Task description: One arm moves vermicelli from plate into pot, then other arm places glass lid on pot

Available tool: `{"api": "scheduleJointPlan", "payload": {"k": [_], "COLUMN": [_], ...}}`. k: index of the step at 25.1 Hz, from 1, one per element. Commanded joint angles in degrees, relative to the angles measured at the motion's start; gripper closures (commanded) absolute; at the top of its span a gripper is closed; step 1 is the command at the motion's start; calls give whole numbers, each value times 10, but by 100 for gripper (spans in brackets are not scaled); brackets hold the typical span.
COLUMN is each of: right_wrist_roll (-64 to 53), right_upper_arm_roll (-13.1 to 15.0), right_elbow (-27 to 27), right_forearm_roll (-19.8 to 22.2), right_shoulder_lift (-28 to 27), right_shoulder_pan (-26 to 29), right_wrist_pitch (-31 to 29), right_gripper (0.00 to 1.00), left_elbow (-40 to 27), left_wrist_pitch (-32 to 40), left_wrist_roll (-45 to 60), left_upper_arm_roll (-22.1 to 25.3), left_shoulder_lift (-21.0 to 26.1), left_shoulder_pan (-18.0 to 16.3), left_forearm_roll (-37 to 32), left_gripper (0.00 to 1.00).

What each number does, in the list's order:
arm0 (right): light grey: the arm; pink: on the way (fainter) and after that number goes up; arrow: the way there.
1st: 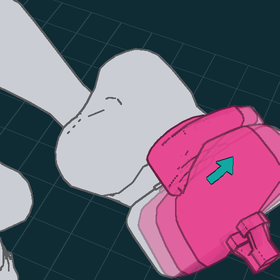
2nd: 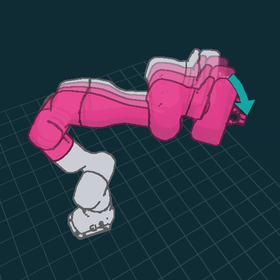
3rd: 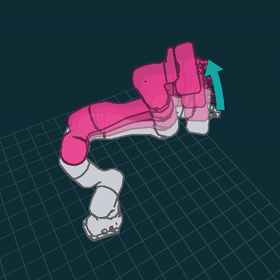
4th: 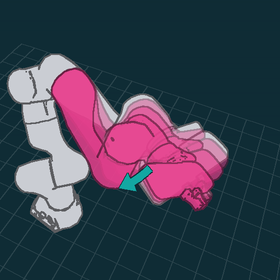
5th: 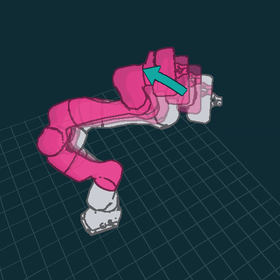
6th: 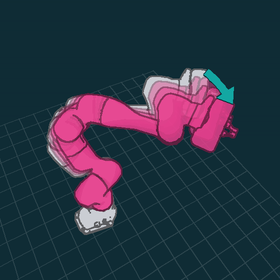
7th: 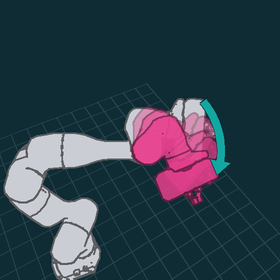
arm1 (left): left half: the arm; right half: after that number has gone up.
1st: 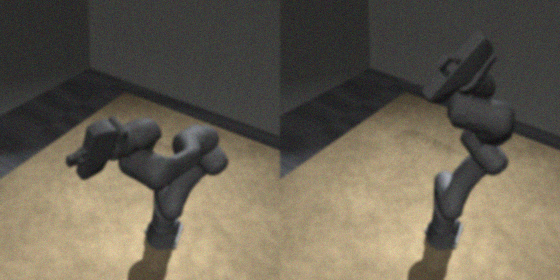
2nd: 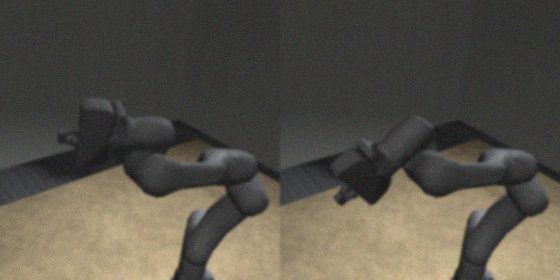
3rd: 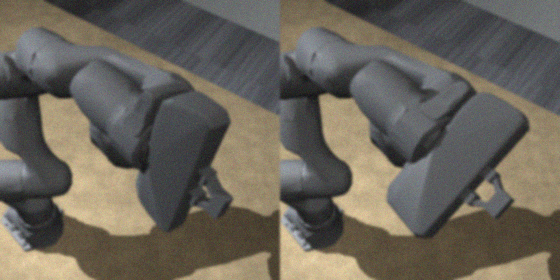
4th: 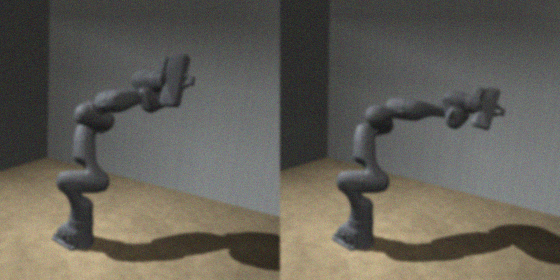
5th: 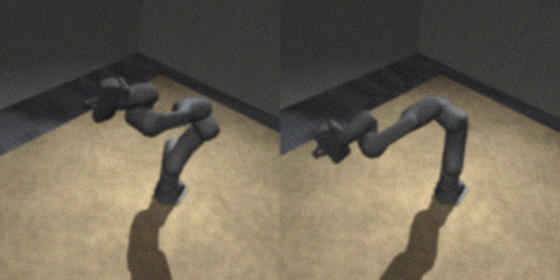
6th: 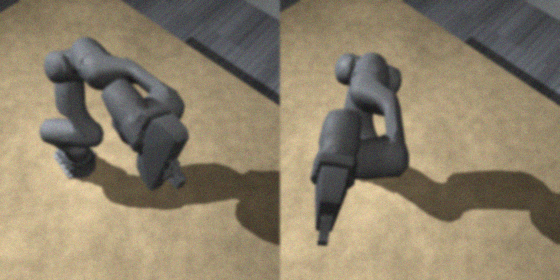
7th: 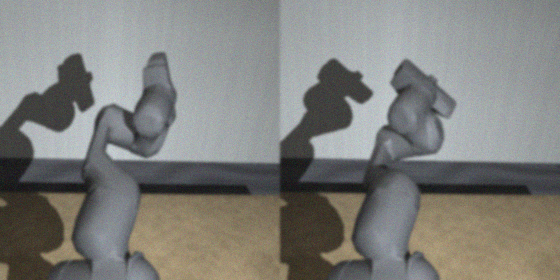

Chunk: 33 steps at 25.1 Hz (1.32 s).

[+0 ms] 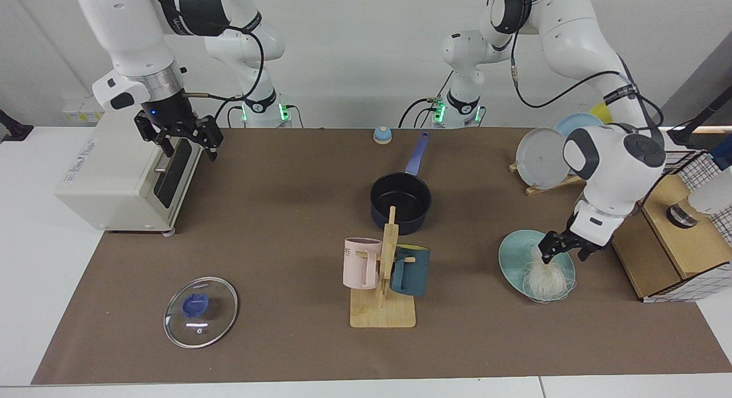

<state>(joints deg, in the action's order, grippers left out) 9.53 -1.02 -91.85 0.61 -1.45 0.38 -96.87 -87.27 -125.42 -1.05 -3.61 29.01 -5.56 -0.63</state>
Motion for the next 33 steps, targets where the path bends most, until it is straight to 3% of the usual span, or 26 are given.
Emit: {"api": "scheduleJointPlan", "payload": {"k": [1, 11, 13, 14, 16, 23, 33], "right_wrist_roll": [-15, -15, -16, -16, -16, -15, -18], "right_upper_arm_roll": [-2, -2, -2, -2, -2, -2, -2], "right_elbow": [8, 8, 8, 7, 7, 9, 40], "right_forearm_roll": [-4, -4, -4, -4, -4, -3, 0], "right_shoulder_lift": [-6, -6, -6, -6, -6, -6, -28], "right_shoulder_pan": [5, 5, 5, 5, 5, 3, 9], "right_wrist_pitch": [-2, -10, -11, -11, -11, -11, 1], "right_gripper": [0, 0, 0, 0, 0, 0, 1], "left_elbow": [-44, -75, -75, -75, -73, -66, -26], "left_wrist_pitch": [-82, -124, -151, -159, -159, -149, -23], "left_wrist_roll": [-4, -9, -11, -17, -34, -41, -42], "left_upper_arm_roll": [-1, -1, -2, -2, -2, -2, -3], "left_shoulder_lift": [18, 33, 52, 55, 54, 51, -10], "left_shoulder_pan": [1, -1, -1, -4, -4, -4, 3], "left_forearm_roll": [4, 3, -1, -2, 0, -2, -17], "left_gripper": [0, 0, 8, 28, 100, 100, 100]}}
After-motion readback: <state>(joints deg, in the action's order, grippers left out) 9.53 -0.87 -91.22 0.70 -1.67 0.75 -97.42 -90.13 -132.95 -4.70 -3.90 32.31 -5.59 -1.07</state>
